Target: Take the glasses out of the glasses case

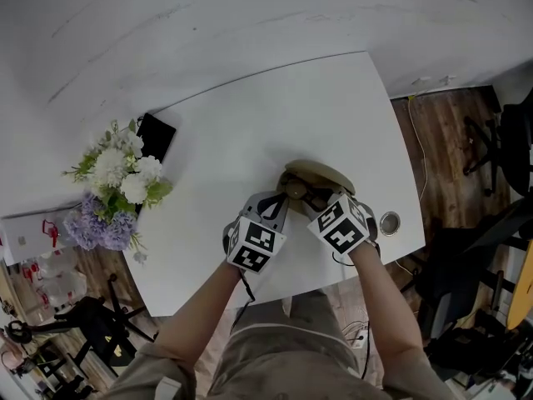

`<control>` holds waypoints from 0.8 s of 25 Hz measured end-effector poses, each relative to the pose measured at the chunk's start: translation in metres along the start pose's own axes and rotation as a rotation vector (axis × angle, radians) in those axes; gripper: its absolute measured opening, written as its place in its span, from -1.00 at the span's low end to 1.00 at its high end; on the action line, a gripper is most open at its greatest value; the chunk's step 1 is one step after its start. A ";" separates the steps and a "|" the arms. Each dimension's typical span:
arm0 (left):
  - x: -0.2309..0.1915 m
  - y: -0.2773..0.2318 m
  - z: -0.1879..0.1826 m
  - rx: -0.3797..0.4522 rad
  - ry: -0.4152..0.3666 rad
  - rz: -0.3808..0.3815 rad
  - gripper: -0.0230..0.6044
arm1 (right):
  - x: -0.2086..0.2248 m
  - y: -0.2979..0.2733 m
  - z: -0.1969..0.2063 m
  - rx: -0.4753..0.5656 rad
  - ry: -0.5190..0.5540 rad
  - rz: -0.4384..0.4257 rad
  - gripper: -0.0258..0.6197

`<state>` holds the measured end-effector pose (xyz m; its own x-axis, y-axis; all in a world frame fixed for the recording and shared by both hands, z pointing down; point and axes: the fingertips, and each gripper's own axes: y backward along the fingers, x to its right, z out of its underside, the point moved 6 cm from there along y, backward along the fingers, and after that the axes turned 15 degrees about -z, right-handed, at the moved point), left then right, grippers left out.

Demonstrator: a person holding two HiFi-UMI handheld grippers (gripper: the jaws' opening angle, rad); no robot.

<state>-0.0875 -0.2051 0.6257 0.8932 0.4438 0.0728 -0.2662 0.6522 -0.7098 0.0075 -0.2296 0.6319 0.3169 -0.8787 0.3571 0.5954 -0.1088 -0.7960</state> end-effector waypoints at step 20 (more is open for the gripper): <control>-0.010 0.041 -0.010 0.032 -0.009 -0.040 -0.87 | -0.042 0.078 -0.038 0.233 -0.003 0.037 -0.78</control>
<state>-0.1034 -0.1887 0.5887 0.9001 0.4223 0.1076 -0.2417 0.6893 -0.6830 0.0121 -0.2185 0.5362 0.3438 -0.8787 0.3313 0.7376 0.0343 -0.6744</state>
